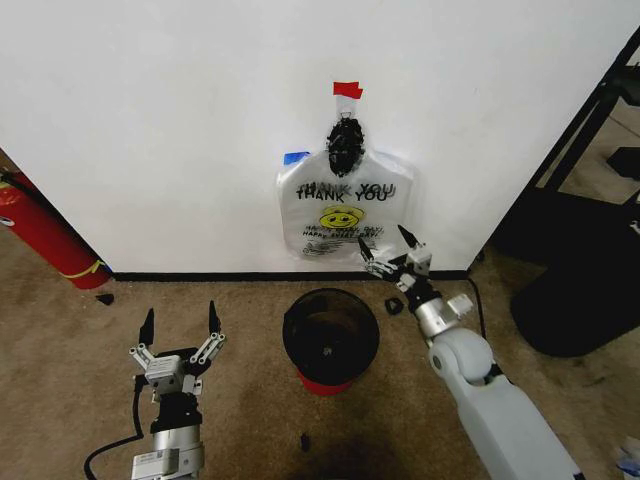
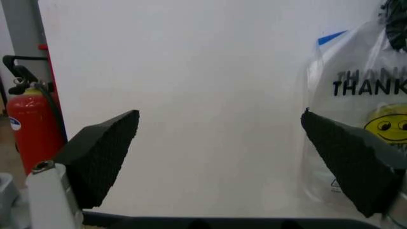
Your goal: Pick up the garbage bag from the wall and place it over the trash bin.
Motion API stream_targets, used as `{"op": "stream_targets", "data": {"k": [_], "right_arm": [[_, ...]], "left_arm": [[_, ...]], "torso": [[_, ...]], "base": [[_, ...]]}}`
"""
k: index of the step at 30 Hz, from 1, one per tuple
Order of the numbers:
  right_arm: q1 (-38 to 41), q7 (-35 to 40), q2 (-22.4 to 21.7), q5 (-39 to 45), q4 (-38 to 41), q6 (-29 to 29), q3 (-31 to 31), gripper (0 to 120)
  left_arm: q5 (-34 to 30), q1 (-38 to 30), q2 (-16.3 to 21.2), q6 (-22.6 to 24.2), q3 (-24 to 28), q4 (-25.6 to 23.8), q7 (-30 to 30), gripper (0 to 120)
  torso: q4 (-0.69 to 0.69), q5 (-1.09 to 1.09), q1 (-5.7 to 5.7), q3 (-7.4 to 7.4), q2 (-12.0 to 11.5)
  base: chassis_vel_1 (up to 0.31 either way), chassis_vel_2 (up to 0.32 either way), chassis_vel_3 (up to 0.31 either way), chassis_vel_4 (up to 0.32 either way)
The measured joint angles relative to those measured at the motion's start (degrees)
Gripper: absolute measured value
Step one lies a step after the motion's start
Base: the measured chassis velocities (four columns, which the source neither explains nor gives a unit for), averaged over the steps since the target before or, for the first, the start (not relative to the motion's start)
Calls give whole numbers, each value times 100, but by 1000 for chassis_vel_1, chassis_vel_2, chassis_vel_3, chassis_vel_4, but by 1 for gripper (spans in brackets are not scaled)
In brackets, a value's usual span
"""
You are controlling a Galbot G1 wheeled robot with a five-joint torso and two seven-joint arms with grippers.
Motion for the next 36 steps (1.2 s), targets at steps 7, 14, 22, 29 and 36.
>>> {"op": "stream_targets", "data": {"k": [7, 14, 22, 29, 36], "right_arm": [[595, 100, 193, 97, -375, -58, -289, 100], [1252, 162, 425, 103, -733, -85, -496, 100], [1804, 339, 656, 111, -1054, -126, -714, 100], [2105, 561, 773, 167, -1313, -212, -854, 100], [2236, 600, 828, 236, -1403, -287, -959, 86]], "left_arm": [[2, -19, 5, -1, -2, 21, 0, 100], [13, -21, -7, -2, 6, 27, -2, 100], [30, 28, -19, -24, -25, 4, -9, 100], [47, 46, -38, -40, -12, -9, -14, 100], [49, 40, -83, -40, 0, -30, -15, 100]], "torso": [[-1, 0, 0, 0, 0], [0, -1, 0, 0, 0], [-1, -1, 0, 0, 0], [0, 0, -1, 0, 0], [0, 0, 0, 0, 0]], "base": [[0, 0, 0, 0], [0, 0, 0, 0], [0, 0, 0, 0], [0, 0, 0, 0], [0, 0, 0, 0]]}}
